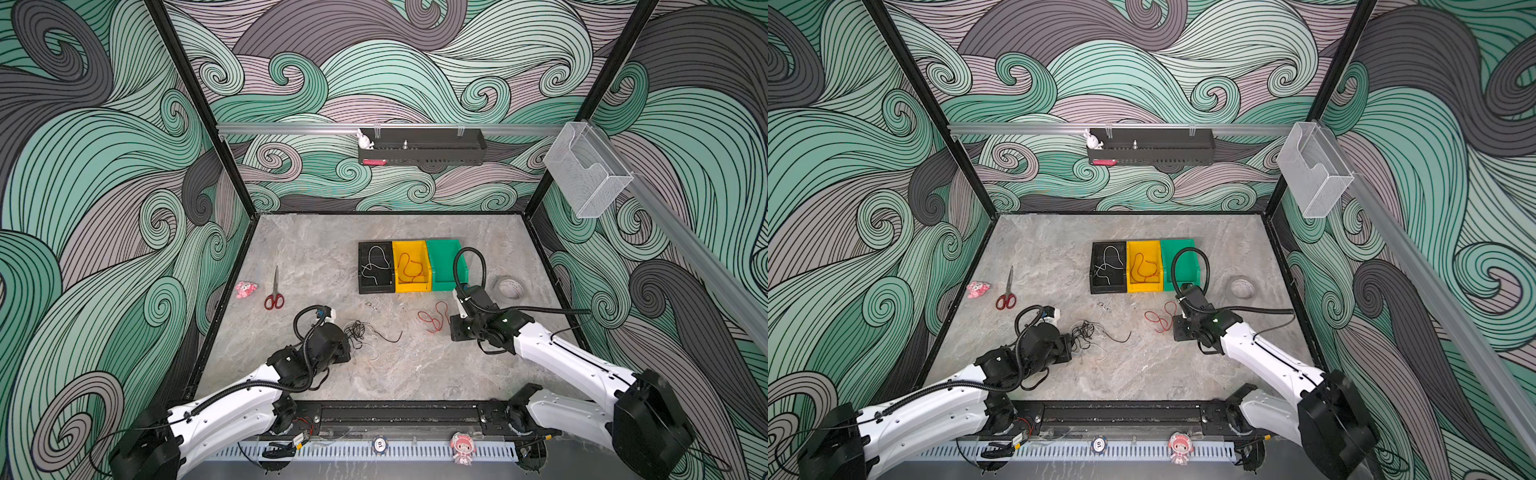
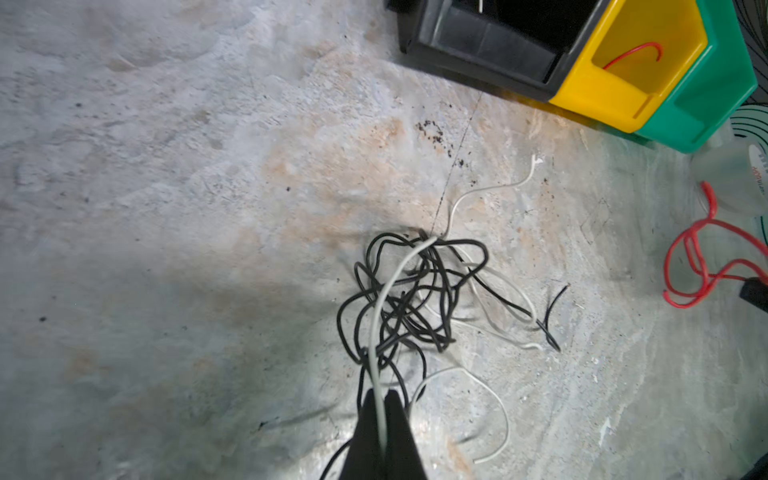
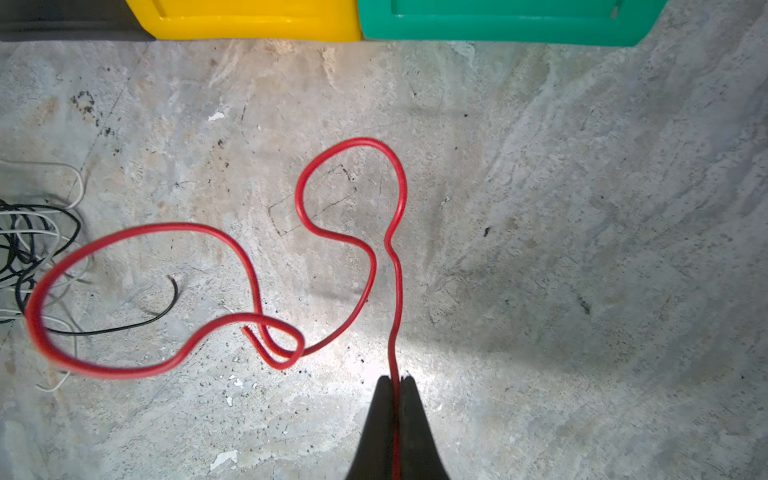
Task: Untangle the cables
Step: 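Carry the red wire over the yellow bin with the right gripper and release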
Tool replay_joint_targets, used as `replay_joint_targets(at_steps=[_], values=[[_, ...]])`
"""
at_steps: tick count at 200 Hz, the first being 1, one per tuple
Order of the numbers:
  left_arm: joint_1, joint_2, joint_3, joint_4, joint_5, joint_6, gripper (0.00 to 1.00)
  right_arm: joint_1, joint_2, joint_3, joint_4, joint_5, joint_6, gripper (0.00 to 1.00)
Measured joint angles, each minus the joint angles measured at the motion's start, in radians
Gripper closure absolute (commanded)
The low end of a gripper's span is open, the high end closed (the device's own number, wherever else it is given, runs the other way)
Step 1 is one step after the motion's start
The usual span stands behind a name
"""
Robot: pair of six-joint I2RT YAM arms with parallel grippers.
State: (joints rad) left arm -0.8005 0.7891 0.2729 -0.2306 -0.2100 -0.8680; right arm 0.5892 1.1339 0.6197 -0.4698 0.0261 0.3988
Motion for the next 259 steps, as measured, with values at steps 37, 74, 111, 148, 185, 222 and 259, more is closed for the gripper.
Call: replay_joint_targets(at_steps=[37, 74, 111, 148, 185, 222, 259], values=[[0.0, 0.0, 0.001, -0.001, 0.01, 0.0, 1.0, 0.0, -0.002, 0.0, 0.004, -0.056, 0.001, 0.99], [0.0, 0.055, 0.008, 0.02, 0.046, 0.002, 0.95, 0.0, -0.008, 0.003, 0.034, -0.143, 0.007, 0.98], [0.0, 0.136, 0.055, 0.031, 0.102, 0.018, 0.89, 0.0, -0.002, 0.065, 0.063, -0.2, 0.03, 0.98], [0.0, 0.19, 0.081, 0.074, 0.148, 0.032, 0.82, 0.0, 0.079, 0.217, 0.077, -0.206, 0.04, 0.98], [0.0, 0.202, 0.081, 0.094, 0.176, 0.038, 0.8, -0.005, 0.227, 0.411, 0.092, -0.172, 0.028, 0.98], [0.0, 0.202, 0.08, 0.098, 0.193, 0.038, 0.8, -0.044, 0.414, 0.572, 0.081, -0.108, 0.018, 0.98], [0.0, 0.2, 0.08, 0.105, 0.2, 0.037, 0.8, -0.072, 0.597, 0.708, 0.026, -0.003, -0.008, 0.98]])
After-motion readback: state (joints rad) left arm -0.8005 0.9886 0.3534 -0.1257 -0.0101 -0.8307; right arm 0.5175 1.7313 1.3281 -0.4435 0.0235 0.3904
